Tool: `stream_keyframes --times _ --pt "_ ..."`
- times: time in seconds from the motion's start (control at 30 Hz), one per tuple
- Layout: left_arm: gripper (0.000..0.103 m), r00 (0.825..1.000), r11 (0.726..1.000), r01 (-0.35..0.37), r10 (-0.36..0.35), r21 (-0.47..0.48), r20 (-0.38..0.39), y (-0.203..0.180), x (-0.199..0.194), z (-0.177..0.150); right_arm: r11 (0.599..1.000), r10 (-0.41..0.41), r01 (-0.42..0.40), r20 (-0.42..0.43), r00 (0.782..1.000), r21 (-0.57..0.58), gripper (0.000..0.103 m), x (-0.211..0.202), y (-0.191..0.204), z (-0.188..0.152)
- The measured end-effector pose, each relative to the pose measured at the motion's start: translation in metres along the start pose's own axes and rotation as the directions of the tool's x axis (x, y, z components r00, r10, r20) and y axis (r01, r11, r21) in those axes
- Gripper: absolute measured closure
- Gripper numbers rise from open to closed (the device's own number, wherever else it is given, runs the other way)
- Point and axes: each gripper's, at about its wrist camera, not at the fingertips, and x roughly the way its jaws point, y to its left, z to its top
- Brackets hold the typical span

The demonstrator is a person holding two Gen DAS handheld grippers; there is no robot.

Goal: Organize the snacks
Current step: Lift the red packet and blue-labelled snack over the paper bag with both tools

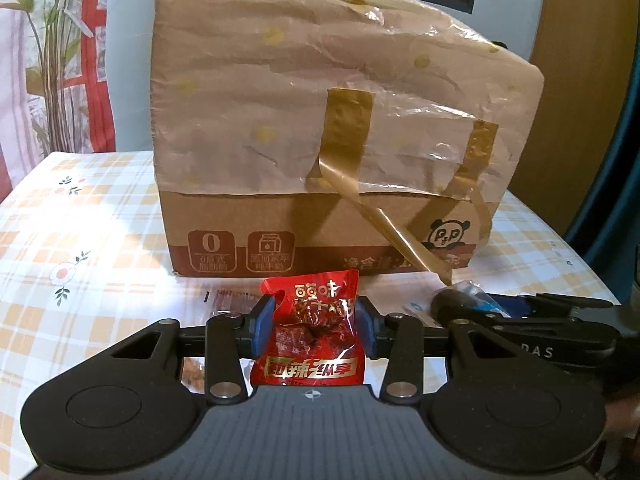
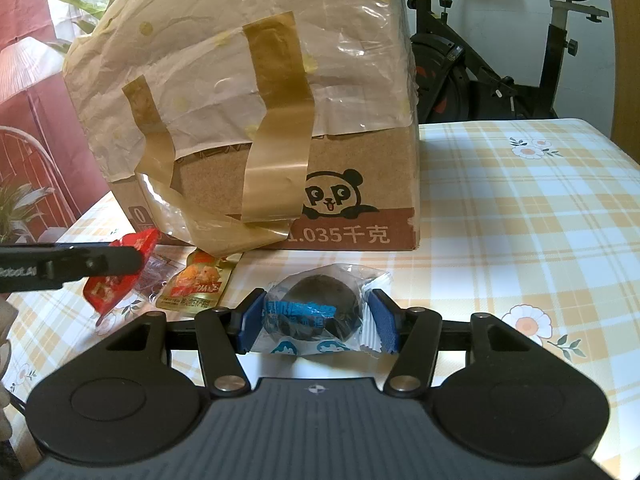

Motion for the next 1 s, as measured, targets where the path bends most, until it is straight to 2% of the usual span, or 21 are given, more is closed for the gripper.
stream_keyframes --times 0.27,0.4,0.6,0.8,1.0 --pt "0.058 0.999 1.000 -0.007 0.008 -0.012 0.038 0.009 -0.028 -0.001 0.999 -0.031 0.031 -0.021 0.999 -0.020 0.045 -0.011 0.002 0.001" --pt "0.058 0.997 0.999 -0.026 0.028 -0.025 0.072 0.015 -0.042 0.002 0.999 -0.038 0.038 0.011 0.999 -0.005 0.045 -0.030 -0.004 0.001" --pt "0.058 0.989 0.993 -0.076 0.086 -0.086 0.118 0.039 -0.062 0.011 0.995 -0.094 0.092 0.047 0.994 0.033 0.045 -0.055 -0.022 0.003" --pt "0.058 0.968 0.985 -0.121 0.145 -0.125 0.205 0.061 -0.090 0.036 0.989 -0.133 0.123 0.127 0.983 0.078 0.045 -0.081 -0.037 0.022" --pt "0.058 0.935 0.989 -0.114 0.140 -0.098 0.327 0.062 -0.117 0.085 0.991 -0.131 0.121 0.298 0.946 0.053 0.045 -0.117 -0.032 0.069"
